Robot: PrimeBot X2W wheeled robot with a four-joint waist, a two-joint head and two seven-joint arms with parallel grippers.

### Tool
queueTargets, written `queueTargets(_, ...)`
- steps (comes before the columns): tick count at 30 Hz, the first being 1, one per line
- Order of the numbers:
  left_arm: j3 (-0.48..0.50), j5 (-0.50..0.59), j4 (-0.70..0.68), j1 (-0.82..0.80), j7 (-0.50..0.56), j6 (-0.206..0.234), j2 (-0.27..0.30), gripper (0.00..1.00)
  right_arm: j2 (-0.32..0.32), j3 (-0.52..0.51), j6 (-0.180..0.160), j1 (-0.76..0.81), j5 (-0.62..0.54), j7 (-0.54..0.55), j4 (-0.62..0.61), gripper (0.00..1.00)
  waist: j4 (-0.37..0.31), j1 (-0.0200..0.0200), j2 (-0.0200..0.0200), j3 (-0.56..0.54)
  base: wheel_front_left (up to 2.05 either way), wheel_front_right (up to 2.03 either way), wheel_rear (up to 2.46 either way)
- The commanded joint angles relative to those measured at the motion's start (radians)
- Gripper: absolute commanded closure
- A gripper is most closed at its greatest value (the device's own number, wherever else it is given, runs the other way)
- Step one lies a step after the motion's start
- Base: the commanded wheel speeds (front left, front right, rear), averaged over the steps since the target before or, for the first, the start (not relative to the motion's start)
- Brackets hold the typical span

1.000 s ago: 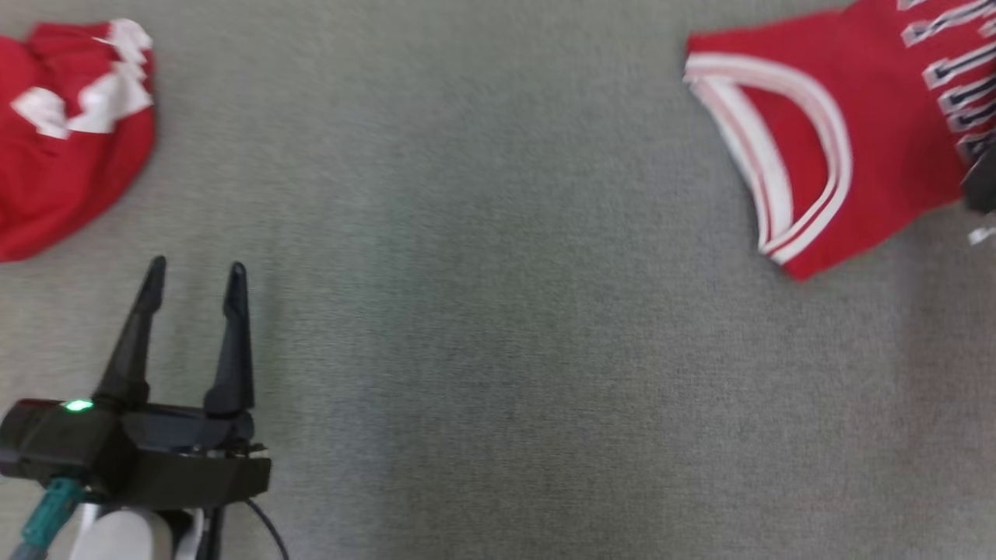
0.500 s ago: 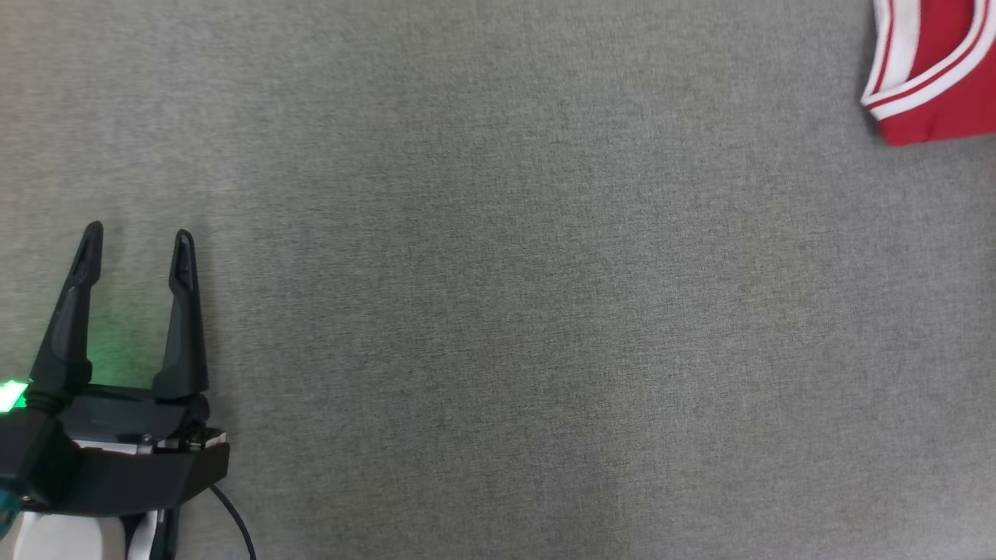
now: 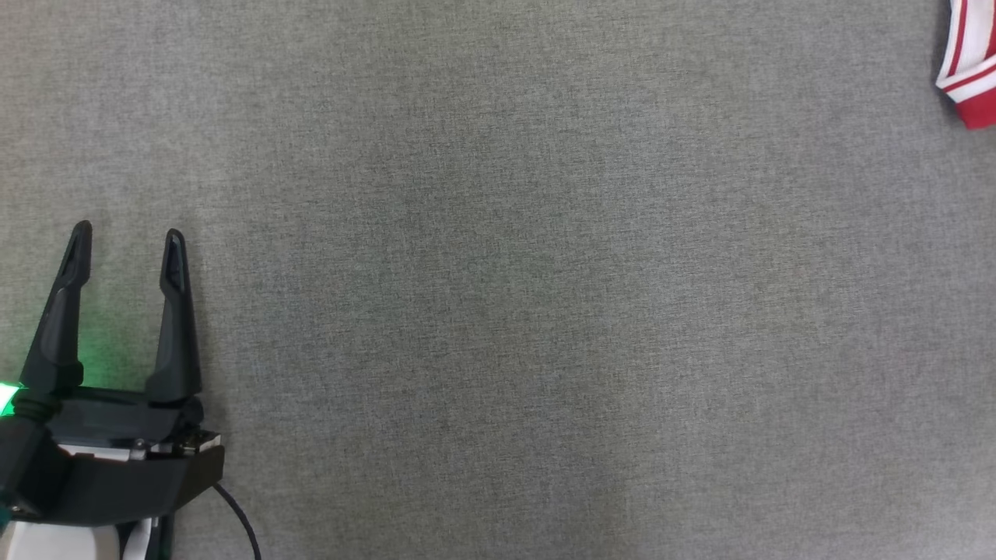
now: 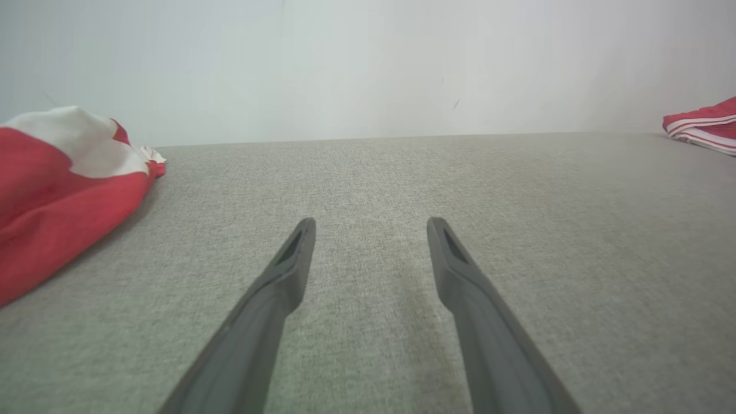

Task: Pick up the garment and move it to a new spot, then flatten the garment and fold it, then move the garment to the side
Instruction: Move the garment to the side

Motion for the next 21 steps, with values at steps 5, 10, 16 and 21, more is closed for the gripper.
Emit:
queueTargets(5, 0.017, 0.008, 0.007, 0.013, -0.003, 0.002, -0.007, 0.00, 0.027, -0.041, -0.003, -0.021, -0.046, -0.035, 0.010, 0.00, 0.000, 0.0000, -0.0001, -0.011, 0.00, 0.00, 0.00)
queueTargets(10, 0.020, 0.008, 0.022, 0.020, -0.003, 0.002, -0.020, 0.00, 0.059, -0.046, -0.003, -0.011, -0.039, -0.082, -0.003, 0.00, 0.000, 0.0000, -0.0001, -0.051, 0.00, 0.00, 0.00)
queueTargets(16, 0.039, 0.008, 0.059, 0.060, -0.003, 0.002, -0.054, 0.00, 0.136, -0.035, -0.003, 0.048, 0.000, -0.206, -0.061, 0.00, 0.011, 0.0000, -0.0001, -0.175, 0.00, 0.00, 0.00)
queueTargets(21, 0.064, 0.007, 0.097, 0.112, -0.003, 0.002, -0.078, 0.00, 0.221, -0.027, -0.003, 0.145, 0.012, -0.284, -0.136, 0.00, 0.016, 0.0000, -0.0001, -0.287, 0.00, 0.00, 0.00)
